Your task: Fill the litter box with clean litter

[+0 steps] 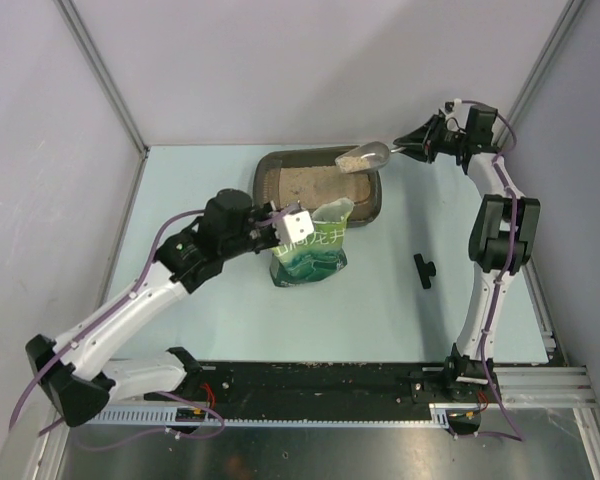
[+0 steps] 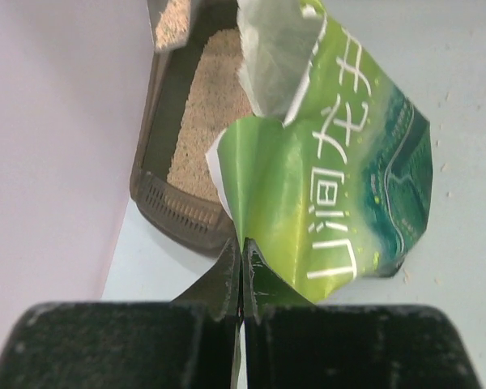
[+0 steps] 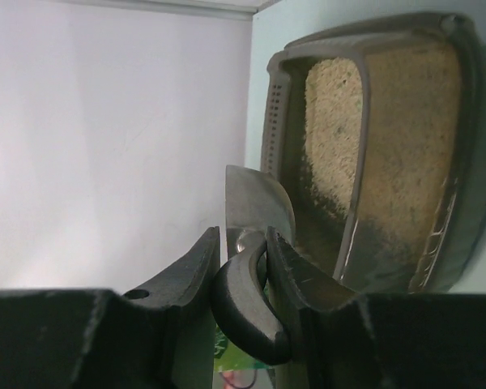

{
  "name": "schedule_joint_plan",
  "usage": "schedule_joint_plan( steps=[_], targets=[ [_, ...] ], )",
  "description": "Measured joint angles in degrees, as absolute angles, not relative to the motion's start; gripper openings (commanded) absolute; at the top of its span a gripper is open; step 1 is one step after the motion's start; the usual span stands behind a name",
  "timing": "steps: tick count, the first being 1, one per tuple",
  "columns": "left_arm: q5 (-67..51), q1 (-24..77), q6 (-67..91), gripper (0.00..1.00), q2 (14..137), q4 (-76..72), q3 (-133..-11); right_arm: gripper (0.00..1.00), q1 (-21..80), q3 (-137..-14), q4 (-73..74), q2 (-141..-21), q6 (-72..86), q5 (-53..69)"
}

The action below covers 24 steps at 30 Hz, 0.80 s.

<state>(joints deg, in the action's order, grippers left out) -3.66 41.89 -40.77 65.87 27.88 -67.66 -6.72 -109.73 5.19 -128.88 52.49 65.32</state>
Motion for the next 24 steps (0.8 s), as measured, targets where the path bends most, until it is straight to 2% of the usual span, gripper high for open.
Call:
schedule_joint_plan(
  steps=[5,10,24],
  targets=[
    [-1.5,41.5,-46.2,0.0,57.9,29.2,-61.1,0.0,-6.2,-114.4,9.1,-130.0,47.2,61.7],
    [1.2,39.3,-47.6,0.0,53.2,31.4,-60.4,0.0,-5.2,-117.5,13.6,-130.1,41.7,57.8],
    [1.1,37.2,-45.9,0.0,58.9,34.9,-67.0,0.0,-0.1,-126.0,28.8,-130.5,21.9,42.0]
  ],
)
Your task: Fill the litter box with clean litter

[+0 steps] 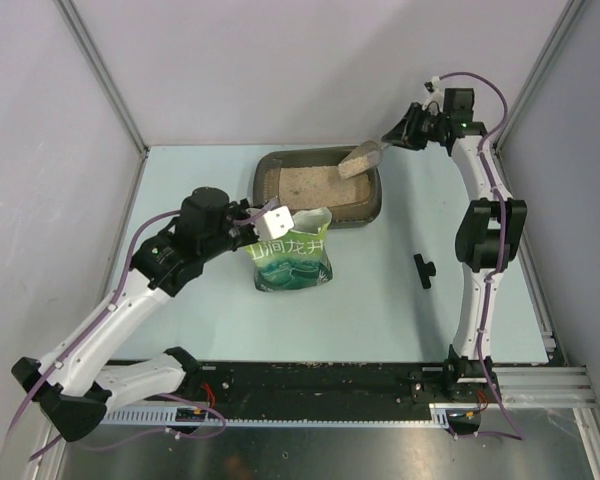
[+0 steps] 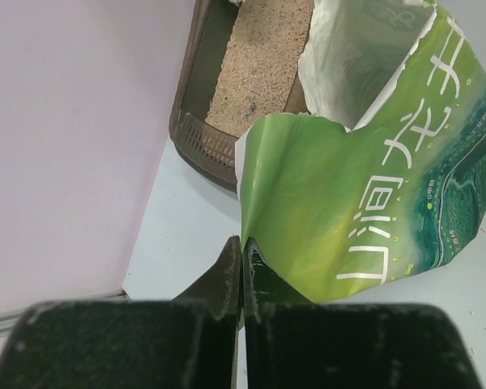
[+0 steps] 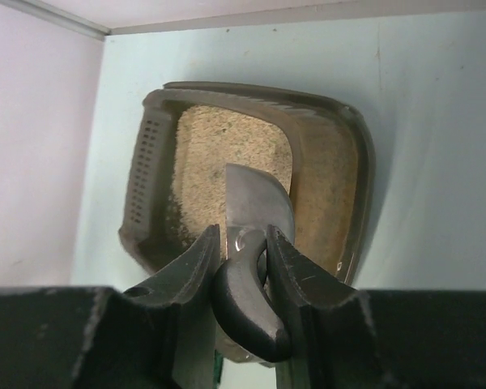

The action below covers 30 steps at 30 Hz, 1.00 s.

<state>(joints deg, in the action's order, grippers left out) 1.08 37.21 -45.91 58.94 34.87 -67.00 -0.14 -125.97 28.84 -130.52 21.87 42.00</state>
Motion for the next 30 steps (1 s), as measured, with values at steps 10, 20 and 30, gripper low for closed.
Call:
schedule_joint_plan(
  steps=[10,20,30],
  targets=[
    [-2.7,37.0,-45.0,0.0,59.5,34.9,-67.4,0.0,6.6,-123.4,30.0,-124.9,13.2,25.4],
    [-6.6,36.9,-43.3,0.0,58.5,34.7,-67.2,0.0,9.4,-113.6,29.5,-113.3,7.4,18.7],
    [-9.2,36.8,-39.9,0.0,59.3,32.4,-67.2,0.0,14.6,-102.8,27.3,-99.7,-2.7,13.3]
  ],
)
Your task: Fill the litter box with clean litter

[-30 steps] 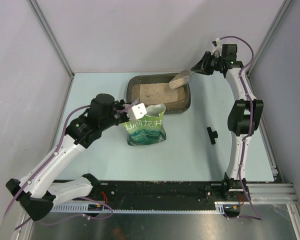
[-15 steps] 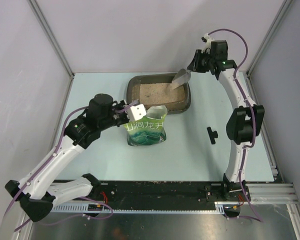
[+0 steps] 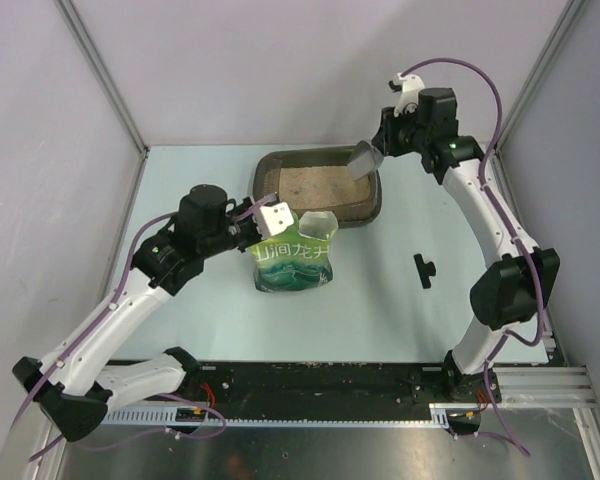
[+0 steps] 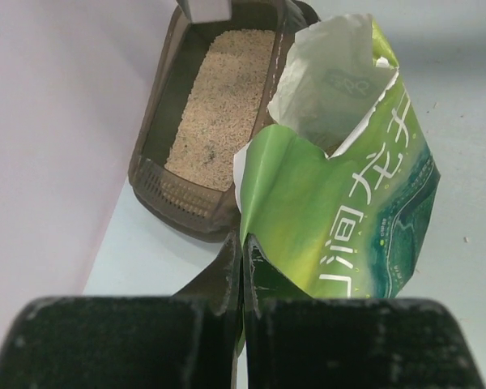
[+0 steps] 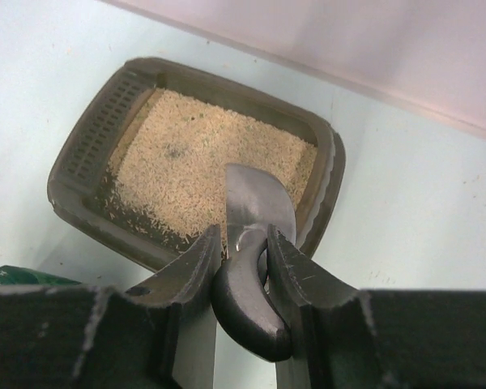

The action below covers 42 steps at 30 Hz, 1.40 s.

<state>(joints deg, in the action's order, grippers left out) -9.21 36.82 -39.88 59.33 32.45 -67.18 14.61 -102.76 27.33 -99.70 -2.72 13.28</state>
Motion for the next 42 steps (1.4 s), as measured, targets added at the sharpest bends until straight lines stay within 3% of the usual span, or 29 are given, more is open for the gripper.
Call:
schedule_joint_plan(
  steps=[6,14,23,38,41,42],
  targets=[
    [-10.4,36.8,-36.9,0.0,61.5,30.5,-68.0,0.0,7.1,-102.0,27.6,-95.5,0.0,17.3],
    [-12.0,36.7,-33.4,0.0,63.6,29.1,-69.1,0.0,-11.6,-96.0,35.1,-92.7,3.8,37.4],
    [-12.5,36.7,-30.8,0.0,64.7,28.1,-69.7,0.0,-9.5,-80.1,47.2,-92.5,-3.8,49.9],
    [-12.4,36.7,-29.9,0.0,64.7,27.9,-69.5,0.02,-10.5,-78.6,44.3,-106.6,-1.3,53.6],
    [-12.4,36.7,-29.9,0.0,64.7,27.9,-69.5,0.06,-11.6,-78.6,43.0,-110.0,0.1,53.5],
    [-12.4,36.7,-29.9,0.0,64.7,27.9,-69.5,0.15,-12.0,-78.6,42.5,-111.2,0.6,53.4]
  ],
)
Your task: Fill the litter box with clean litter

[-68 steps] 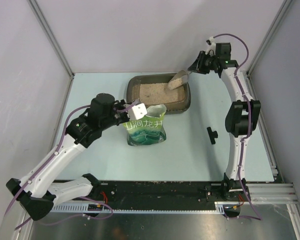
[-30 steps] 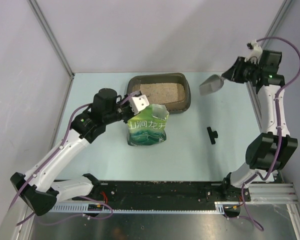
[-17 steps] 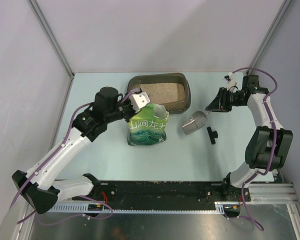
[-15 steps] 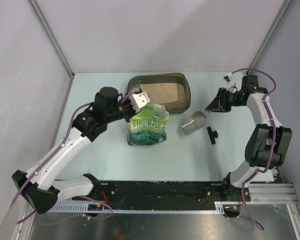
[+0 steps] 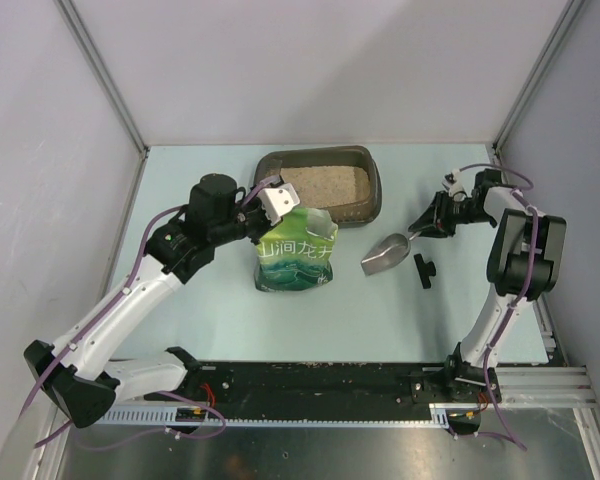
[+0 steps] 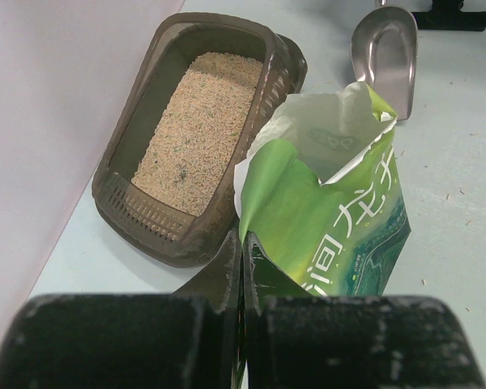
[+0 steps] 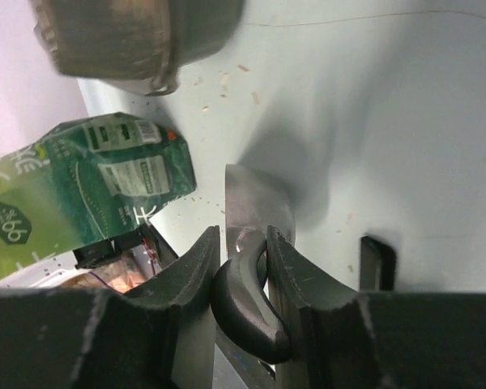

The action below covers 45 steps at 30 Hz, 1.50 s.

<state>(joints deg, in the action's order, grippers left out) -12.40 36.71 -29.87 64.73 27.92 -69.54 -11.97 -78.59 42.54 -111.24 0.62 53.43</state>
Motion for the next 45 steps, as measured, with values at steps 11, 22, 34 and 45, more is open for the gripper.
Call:
schedule_joint_plan(
  steps=[11,22,34,45],
  targets=[
    [-12.4,36.7,-29.9,0.0,64.7,27.9,-69.5,0.83,-14.3,-78.6,40.7,-116.5,5.4,51.7],
    [-12.8,36.7,-29.8,0.0,64.5,27.3,-68.9,1.0,-20.2,-78.3,42.3,-105.7,9.1,36.2],
    [-13.8,36.7,-27.8,0.0,63.9,26.7,-68.3,0.85,8.8,-83.7,39.1,-84.4,5.7,37.8],
    [-13.7,36.6,-27.4,0.0,62.9,26.7,-67.8,0.66,23.9,-91.6,40.2,-91.3,5.2,34.4]
  ],
)
